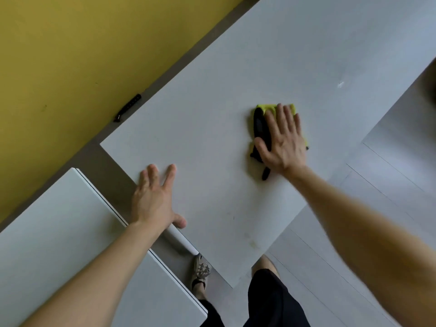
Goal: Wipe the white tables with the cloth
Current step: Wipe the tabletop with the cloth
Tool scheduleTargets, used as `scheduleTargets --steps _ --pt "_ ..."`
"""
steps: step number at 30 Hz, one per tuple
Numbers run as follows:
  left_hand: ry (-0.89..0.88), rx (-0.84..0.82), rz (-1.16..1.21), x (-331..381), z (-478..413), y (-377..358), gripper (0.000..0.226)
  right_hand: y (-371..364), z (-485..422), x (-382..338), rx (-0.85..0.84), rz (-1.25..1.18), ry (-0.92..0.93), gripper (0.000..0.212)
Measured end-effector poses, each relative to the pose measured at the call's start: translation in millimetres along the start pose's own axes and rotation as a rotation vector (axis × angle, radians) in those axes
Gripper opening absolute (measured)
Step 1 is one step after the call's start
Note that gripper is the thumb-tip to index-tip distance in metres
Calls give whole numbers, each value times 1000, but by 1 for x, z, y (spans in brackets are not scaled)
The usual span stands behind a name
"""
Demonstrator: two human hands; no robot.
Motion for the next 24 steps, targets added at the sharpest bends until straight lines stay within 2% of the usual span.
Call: scheduleTargets --steps 2,5,7,9,11,14,16,18,19,21,22,24 --pt "-8 3 -9 -1 2 2 167 -9 46 -76 20 -57 40 80" --pt "-33 20 -15 -1 3 3 165 -22 117 -194 -98 -164 316 78" --pt "-54 41 -22 -1 2 2 164 -25 149 -210 -168 -163 477 76" --pt "-69 62 -30 -1 1 1 165 -23 156 -177 -186 -131 507 74" --pt "-88 83 -38 -2 0 -2 165 -12 145 -123 -126 -69 321 73" --pt "-102 123 -46 -5 0 -2 163 1 128 -54 -14 36 -124 71" --pt "-108 149 -32 -4 -2 -1 163 -5 123 -61 44 36 -323 73" --pt "-101 168 -28 -3 -3 -1 163 -12 128 -115 115 34 -394 75" --pt "-93 174 -29 -3 -3 0 162 -18 132 -154 118 7 -316 75" --pt "-95 177 -24 -2 -4 0 157 -34 147 -226 34 -66 5 74" --pt "-103 175 -25 -1 -4 0 152 -38 155 -244 -11 -85 175 73" --pt "-119 175 -30 -1 -4 1 150 -37 159 -229 -91 -136 433 71"
Point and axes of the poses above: each hand's wrist, its own z-axis away from the middle knuckle, its own y-axis out of the back of the hand, x = y × z, the point moved 7 cm from there along -z, towards the middle knuckle, and after that the axes turned 15 degrees about y, right-handed, at the moved point
